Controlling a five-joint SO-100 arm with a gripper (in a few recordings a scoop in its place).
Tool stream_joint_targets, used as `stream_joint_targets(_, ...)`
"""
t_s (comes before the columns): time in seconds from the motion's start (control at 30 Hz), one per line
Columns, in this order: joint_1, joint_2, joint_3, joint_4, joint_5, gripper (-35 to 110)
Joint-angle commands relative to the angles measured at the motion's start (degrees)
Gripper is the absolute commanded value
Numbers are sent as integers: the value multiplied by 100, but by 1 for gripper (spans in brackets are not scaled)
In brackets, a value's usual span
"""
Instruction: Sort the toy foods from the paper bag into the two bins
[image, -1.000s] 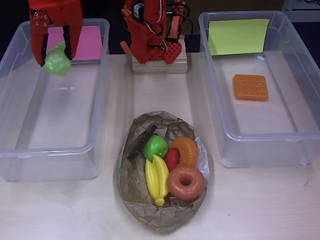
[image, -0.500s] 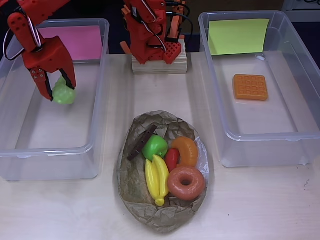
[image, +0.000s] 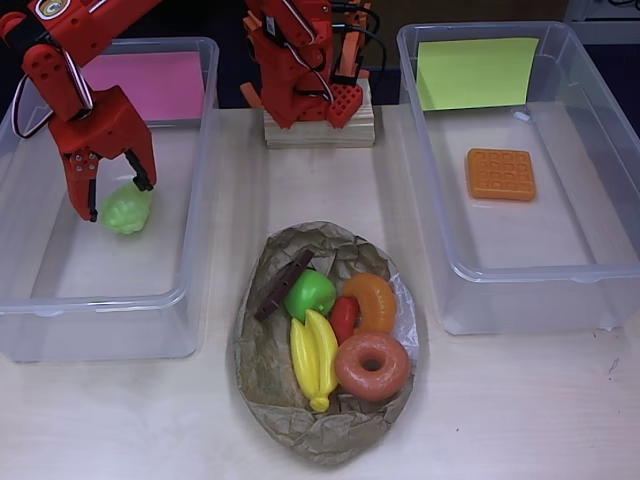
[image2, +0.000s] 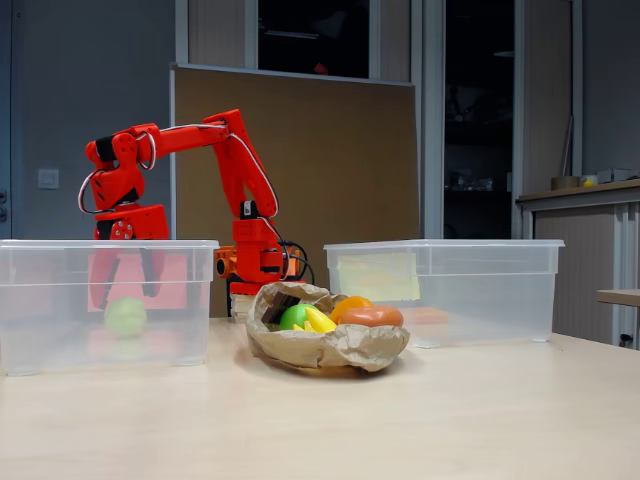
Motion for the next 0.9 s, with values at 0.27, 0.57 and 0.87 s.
stream_joint_targets(0.27,-448,1811,18,536,158,30)
stream_joint_targets(0.57,-1635,3533,-70,545,387,29)
stream_joint_targets(0.87,-3059,4438,-141,492,1362,30)
